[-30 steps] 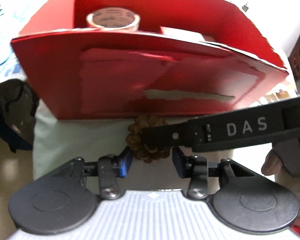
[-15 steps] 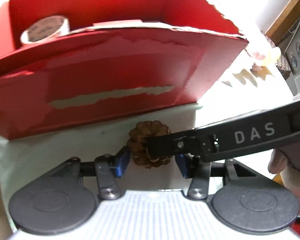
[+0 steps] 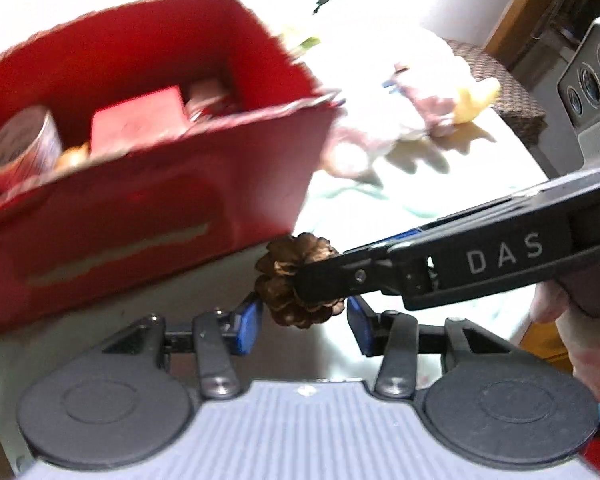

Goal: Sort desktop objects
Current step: 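Lift the pine cone with the right gripper and carry it over the box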

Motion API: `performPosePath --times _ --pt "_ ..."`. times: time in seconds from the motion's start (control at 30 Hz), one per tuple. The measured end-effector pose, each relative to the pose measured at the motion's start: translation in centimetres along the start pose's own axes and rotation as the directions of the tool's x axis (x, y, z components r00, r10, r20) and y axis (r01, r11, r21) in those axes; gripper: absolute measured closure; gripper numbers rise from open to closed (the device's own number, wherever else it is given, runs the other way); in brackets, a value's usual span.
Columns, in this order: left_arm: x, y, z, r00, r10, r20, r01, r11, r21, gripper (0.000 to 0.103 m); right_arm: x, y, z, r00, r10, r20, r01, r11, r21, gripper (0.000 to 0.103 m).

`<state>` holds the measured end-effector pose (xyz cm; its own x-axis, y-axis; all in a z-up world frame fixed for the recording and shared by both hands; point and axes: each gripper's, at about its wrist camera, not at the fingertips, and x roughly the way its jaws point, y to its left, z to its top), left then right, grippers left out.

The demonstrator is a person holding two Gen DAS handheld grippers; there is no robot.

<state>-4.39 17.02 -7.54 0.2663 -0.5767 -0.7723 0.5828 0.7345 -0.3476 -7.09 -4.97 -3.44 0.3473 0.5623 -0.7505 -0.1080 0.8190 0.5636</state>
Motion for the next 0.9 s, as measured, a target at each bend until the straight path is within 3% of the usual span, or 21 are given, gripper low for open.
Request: performPosePath --times 0.2,0.47,0.67,0.9 --pt "-1.3 -2.3 1.9 0.997 -0.046 0.058 0.041 0.997 0.071 0.056 -4.0 -0.1 -0.4 0.994 -0.038 0.106 0.042 0.998 -0.042 0.062" --pt "-3.8 -4.9 5.0 0.983 -0.084 0.163 0.062 0.989 0.136 0.056 -7.8 0.5 0.2 0.969 -0.051 0.242 0.069 0.996 -0.065 0.062" --pt "-6.5 -3.4 6.6 0.969 -0.077 0.234 0.047 0.991 0.129 0.056 -9.6 1.4 1.9 0.951 -0.009 0.309 0.039 0.995 -0.091 0.062" --pt "-8.5 1.0 7.5 0.964 -0.001 0.266 -0.019 0.997 0.076 0.056 -7.2 4.6 5.1 0.954 0.059 0.292 -0.01 0.986 -0.169 0.062"
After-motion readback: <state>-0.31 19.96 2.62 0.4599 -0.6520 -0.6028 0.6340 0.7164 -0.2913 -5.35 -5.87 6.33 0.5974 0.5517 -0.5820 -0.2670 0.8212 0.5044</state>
